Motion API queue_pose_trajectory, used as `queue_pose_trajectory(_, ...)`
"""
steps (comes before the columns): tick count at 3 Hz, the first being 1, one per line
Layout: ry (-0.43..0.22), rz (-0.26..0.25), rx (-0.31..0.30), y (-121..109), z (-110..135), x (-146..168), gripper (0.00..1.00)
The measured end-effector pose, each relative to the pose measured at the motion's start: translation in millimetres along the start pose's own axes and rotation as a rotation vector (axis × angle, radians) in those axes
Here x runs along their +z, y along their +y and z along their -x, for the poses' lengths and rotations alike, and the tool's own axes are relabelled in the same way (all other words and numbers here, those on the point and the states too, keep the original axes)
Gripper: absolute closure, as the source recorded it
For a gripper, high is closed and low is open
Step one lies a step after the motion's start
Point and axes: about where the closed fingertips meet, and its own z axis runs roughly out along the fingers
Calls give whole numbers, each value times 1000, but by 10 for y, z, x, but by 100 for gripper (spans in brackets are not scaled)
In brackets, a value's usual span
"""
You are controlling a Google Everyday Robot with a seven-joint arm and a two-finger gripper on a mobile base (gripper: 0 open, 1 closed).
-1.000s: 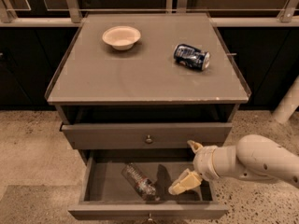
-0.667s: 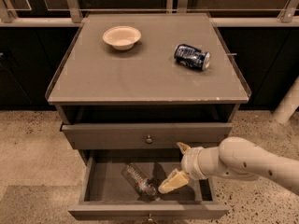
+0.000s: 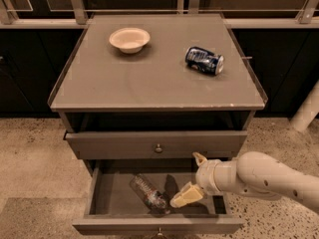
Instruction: Pick water bottle from middle drawer and place on counter
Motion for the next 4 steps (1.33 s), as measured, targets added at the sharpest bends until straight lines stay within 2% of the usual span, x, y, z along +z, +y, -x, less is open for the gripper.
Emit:
queue_pose_trajectory(1,-23,38,-5,111,43,264,0)
queue_pose_trajectory(2,-36,147,-19,274,45,758,0)
queue_pose_trajectory(3,-15,280,-11,467,2,1453,0)
queue_pose_trajectory(4,-15,280,-11,468,2,1453,0)
